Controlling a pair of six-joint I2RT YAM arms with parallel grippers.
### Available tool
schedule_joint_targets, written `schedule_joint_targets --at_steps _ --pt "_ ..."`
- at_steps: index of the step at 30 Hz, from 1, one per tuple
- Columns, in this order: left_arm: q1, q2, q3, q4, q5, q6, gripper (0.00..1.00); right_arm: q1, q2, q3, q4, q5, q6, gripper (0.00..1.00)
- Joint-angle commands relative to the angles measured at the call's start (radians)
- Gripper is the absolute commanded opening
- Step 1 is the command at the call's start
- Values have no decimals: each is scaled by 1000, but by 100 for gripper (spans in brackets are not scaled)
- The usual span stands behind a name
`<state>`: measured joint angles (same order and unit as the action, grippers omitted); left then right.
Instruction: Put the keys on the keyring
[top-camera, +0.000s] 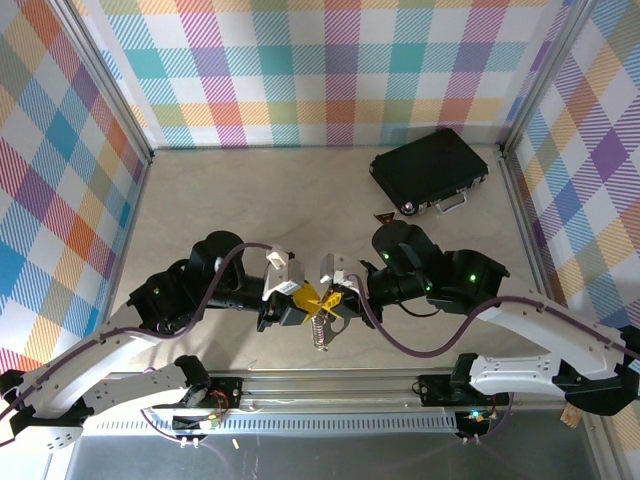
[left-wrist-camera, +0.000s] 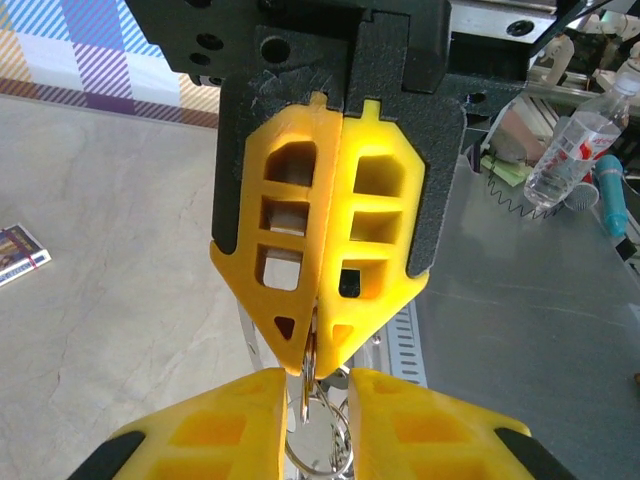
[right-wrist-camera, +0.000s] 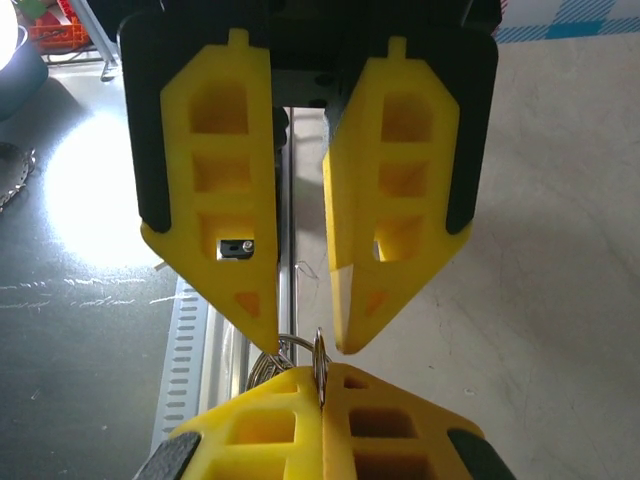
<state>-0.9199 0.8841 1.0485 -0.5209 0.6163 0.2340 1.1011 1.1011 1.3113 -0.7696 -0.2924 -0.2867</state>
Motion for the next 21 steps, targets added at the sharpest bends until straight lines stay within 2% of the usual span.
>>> schedule_joint_targets --at_steps 1,9,21 --pt "-16 7 33 -1 -6 23 22 10 2 28 20 -34 -14 0" --pt "-20 10 19 4 -26 30 12 14 8 25 26 -47 -16 0" --pt "-25 -3 -6 15 -57 15 14 19 -14 3 61 -60 -11 0"
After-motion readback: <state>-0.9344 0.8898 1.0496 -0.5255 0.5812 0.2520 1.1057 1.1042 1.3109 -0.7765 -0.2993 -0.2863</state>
